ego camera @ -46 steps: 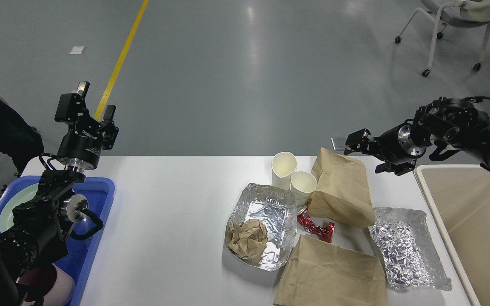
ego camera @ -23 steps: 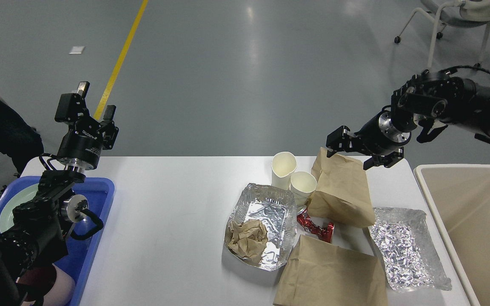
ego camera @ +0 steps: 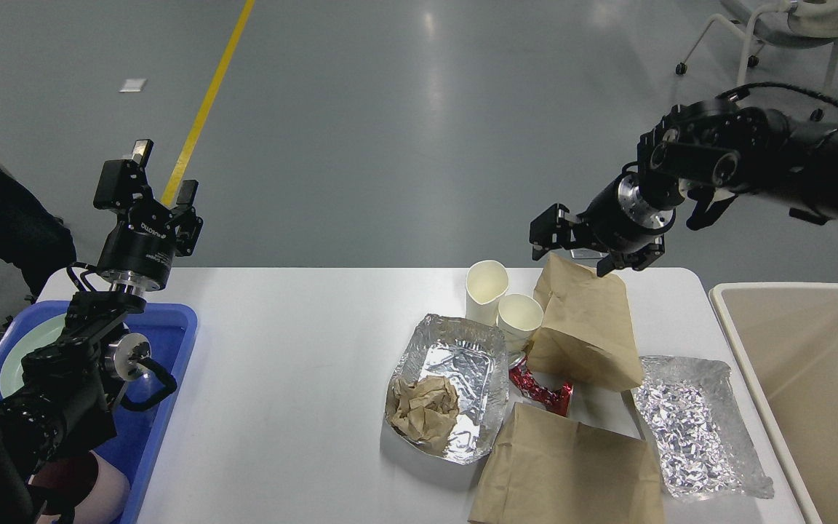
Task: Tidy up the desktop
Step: 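Move the right gripper over the upright brown paper bag and lower it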
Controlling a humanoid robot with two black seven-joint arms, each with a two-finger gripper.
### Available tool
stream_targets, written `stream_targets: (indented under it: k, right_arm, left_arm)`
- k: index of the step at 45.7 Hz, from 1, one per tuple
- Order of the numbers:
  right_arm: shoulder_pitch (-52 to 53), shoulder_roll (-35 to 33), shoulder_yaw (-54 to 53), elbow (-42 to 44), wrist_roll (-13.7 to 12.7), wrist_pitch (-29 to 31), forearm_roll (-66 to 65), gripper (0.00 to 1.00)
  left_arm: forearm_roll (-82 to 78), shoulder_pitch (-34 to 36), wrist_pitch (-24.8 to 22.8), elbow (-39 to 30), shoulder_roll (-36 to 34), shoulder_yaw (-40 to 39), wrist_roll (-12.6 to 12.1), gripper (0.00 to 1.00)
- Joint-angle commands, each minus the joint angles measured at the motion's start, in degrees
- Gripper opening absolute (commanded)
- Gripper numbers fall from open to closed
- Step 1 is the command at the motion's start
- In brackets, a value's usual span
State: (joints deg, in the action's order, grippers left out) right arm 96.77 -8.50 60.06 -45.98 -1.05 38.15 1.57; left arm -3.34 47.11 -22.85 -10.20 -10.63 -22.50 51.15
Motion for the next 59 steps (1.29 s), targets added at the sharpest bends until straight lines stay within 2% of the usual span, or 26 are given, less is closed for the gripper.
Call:
stream_targets:
  k: [1, 9, 14, 21, 40, 53, 59]
  right_arm:
    - [-6.06, 2.78, 1.72, 4.40, -0.53, -3.51, -0.52, 1.00]
    - [-11.51, 5.42, 5.42, 5.02, -0.62, -11.95, -3.15, 1.00]
    - [-13.18, 5.60, 5.42, 5.20, -0.62, -14.59, -3.51, 1.00]
    - [-15.03, 6.22, 5.16, 8.71, -0.71, -14.68, -3.42, 1.00]
    - [-16.26, 6.48, 4.54, 9.07, -0.62, -15.12, -3.33, 1.00]
    - [-16.53, 7.10, 4.19, 10.03, -0.62, -16.53, -3.33, 1.00]
    - [-17.93, 7.62, 4.19, 10.30, -0.62, -18.98, -3.33, 1.00]
  left_arm:
    - [0.00, 0.00, 0.00, 0.00, 0.00, 0.00, -0.09, 0.96]
    - [0.00, 0.00, 0.00, 0.00, 0.00, 0.00, 0.00, 0.96]
    - [0.00, 0.00, 0.00, 0.00, 0.00, 0.00, 0.00, 0.96]
    - [0.00, 0.00, 0.00, 0.00, 0.00, 0.00, 0.00, 0.96]
    - [0.00, 0.00, 0.00, 0.00, 0.00, 0.00, 0.00, 0.96]
    - [0.00, 0.00, 0.00, 0.00, 0.00, 0.00, 0.00, 0.96]
    - [0.00, 0.00, 0.00, 0.00, 0.00, 0.00, 0.00, 0.96]
